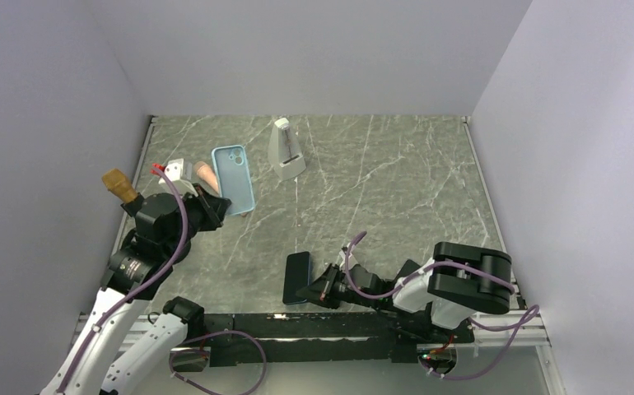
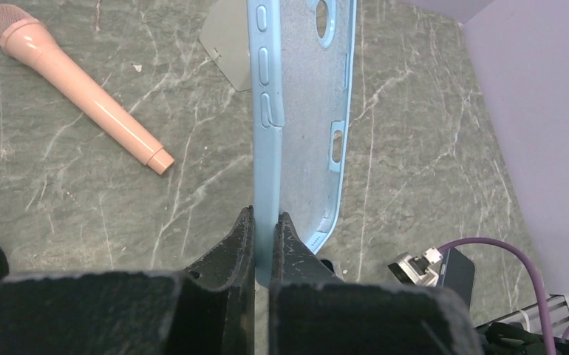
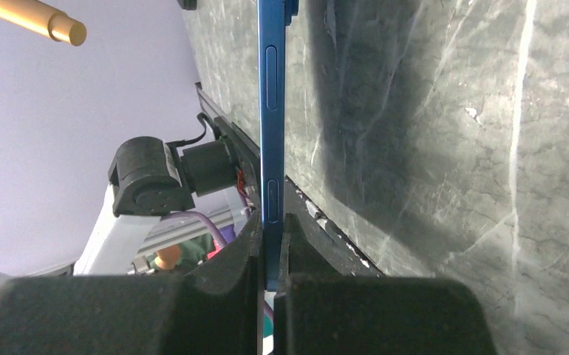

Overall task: Take the phone out of the phone case
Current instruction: Place the phone at the center of the board, then place the phone case at the center of the board.

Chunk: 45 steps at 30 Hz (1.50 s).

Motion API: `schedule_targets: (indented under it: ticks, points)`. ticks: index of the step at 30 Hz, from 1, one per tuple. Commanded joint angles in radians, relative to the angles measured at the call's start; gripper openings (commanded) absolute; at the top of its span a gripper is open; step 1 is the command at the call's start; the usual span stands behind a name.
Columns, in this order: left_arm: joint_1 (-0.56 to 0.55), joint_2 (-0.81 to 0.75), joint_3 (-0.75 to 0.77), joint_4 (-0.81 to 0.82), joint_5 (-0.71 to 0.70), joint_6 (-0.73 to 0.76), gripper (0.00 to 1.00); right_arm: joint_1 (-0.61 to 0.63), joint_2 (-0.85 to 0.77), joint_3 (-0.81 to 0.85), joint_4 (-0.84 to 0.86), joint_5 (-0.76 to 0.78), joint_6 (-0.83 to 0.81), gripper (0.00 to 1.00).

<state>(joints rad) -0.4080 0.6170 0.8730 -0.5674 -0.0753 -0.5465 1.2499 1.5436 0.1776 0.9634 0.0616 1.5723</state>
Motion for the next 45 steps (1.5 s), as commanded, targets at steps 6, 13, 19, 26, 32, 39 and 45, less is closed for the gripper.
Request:
schedule_targets:
  ticks: [6, 13, 19, 26, 32, 39, 45]
  points:
    - [0.003, -0.040, 0.001, 0.006, 0.016, -0.025, 0.00, 0.028, 0.050, 0.003, 0.144, 0.036, 0.131, 0.09]
    - [0.003, -0.050, -0.005, -0.010, 0.018, -0.028, 0.00, 0.036, -0.058, 0.002, -0.021, 0.062, 0.137, 0.38]
    - [0.003, -0.050, -0.014, -0.004, 0.027, -0.027, 0.00, 0.039, -0.264, 0.048, -0.373, 0.095, 0.098, 0.84]
    - [0.003, -0.032, -0.017, 0.019, 0.080, -0.017, 0.00, 0.042, -0.611, 0.074, -0.779, 0.182, 0.016, 1.00]
    - [0.005, -0.010, -0.067, 0.095, 0.175, -0.039, 0.00, 0.044, -0.674, 0.191, -0.901, 0.200, -0.213, 0.99]
    - [0.004, -0.001, -0.168, 0.338, 0.400, -0.116, 0.00, 0.019, -0.703, 0.289, -0.795, 0.150, -0.642, 0.86]
    - [0.004, 0.006, -0.313, 0.610, 0.568, -0.255, 0.00, -0.380, -0.771, 0.159, -0.457, -0.395, -0.562, 0.64]
